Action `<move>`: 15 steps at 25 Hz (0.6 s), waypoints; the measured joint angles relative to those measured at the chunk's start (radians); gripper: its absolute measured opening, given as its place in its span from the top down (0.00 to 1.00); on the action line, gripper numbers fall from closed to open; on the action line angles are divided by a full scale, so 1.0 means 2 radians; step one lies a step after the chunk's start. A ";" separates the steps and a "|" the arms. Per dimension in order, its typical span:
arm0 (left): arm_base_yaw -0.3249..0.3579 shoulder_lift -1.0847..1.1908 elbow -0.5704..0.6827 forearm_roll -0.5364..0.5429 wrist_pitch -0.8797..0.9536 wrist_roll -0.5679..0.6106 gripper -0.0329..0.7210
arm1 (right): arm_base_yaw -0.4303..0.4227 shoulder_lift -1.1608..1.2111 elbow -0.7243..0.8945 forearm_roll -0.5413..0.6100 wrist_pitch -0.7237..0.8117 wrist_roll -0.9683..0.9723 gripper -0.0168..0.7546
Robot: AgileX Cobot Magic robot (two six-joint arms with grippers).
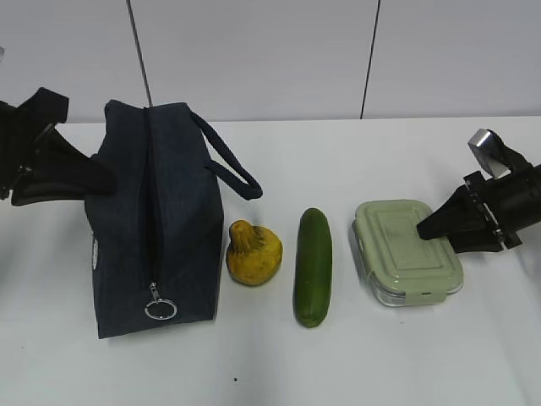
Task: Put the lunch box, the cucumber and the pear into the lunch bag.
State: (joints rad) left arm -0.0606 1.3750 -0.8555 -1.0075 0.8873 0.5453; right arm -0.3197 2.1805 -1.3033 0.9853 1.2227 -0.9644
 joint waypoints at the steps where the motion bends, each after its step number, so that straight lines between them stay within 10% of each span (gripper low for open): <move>1: 0.000 0.005 0.000 -0.002 0.005 0.003 0.97 | 0.000 0.000 0.000 0.001 0.000 0.002 0.49; 15: 0.000 0.040 0.000 -0.028 0.025 0.063 0.97 | 0.000 -0.004 0.000 0.011 -0.007 0.006 0.49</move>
State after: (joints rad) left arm -0.0606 1.4553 -0.8555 -1.0635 0.9374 0.6721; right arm -0.3197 2.1717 -1.3033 1.0083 1.2077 -0.9520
